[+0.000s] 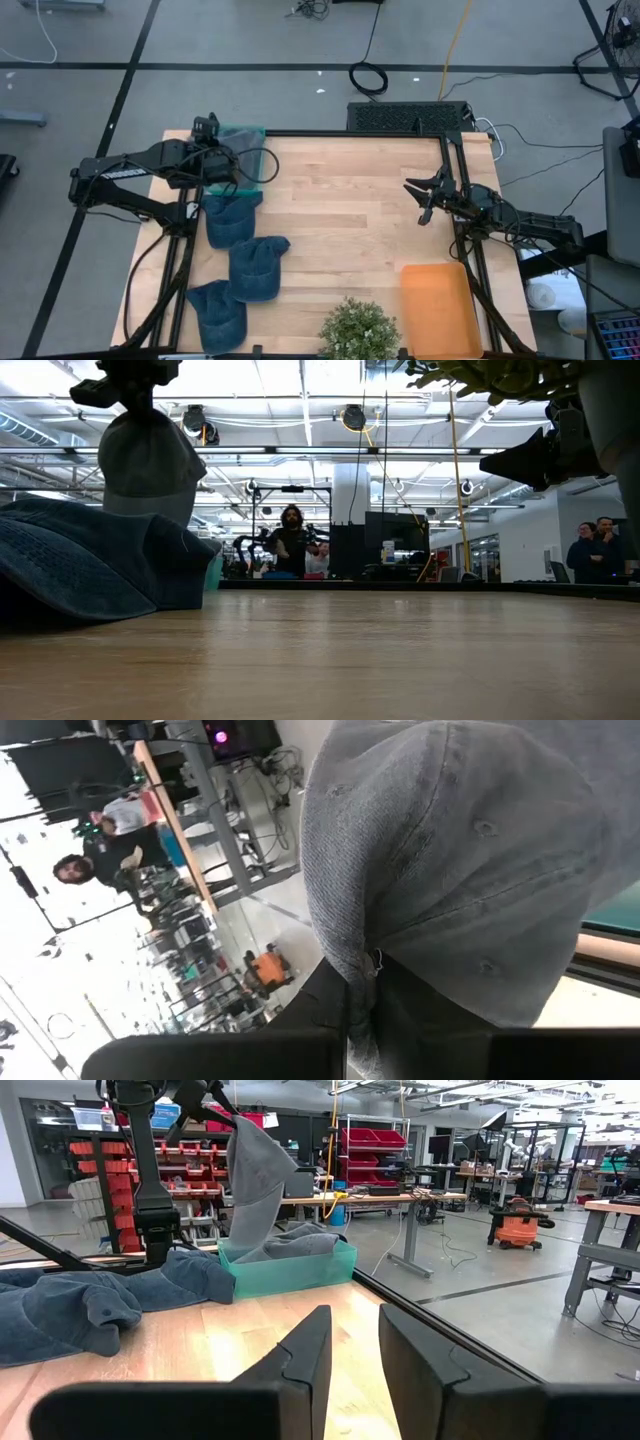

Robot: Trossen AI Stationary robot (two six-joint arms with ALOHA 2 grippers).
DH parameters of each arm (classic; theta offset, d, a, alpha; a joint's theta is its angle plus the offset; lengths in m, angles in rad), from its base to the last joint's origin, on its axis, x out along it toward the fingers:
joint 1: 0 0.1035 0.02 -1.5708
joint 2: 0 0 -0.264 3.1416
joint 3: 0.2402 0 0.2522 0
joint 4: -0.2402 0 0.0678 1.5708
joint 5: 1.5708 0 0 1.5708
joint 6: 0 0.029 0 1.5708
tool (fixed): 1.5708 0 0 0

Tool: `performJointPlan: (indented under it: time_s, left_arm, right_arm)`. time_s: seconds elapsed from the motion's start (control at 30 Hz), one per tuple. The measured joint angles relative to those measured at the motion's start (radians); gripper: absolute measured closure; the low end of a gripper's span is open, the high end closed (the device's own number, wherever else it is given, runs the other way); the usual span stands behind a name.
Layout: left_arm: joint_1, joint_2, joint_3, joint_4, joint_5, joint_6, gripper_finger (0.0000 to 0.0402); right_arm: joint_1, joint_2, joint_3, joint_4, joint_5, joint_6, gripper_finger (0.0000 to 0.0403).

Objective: Pick & Place hat
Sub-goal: Put the gray cap into the green bin

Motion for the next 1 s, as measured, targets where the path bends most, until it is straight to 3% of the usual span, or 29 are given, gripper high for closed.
performJointPlan:
  time_s: [0.53, 1.0]
  left_arm:
    - [0.0, 0.0, -0.133, 0.01, 0.022, -0.023, 0.0379]
    - [0.0, 0.0, -0.277, 0.184, 0.066, 0.021, 0.0374]
  right_arm:
    - [0.0, 0.0, 0.0, 0.0, 0.0, 0.0, 0.033]
    - [0.0, 0.0, 0.0, 0.0, 0.0, 0.0, 0.033]
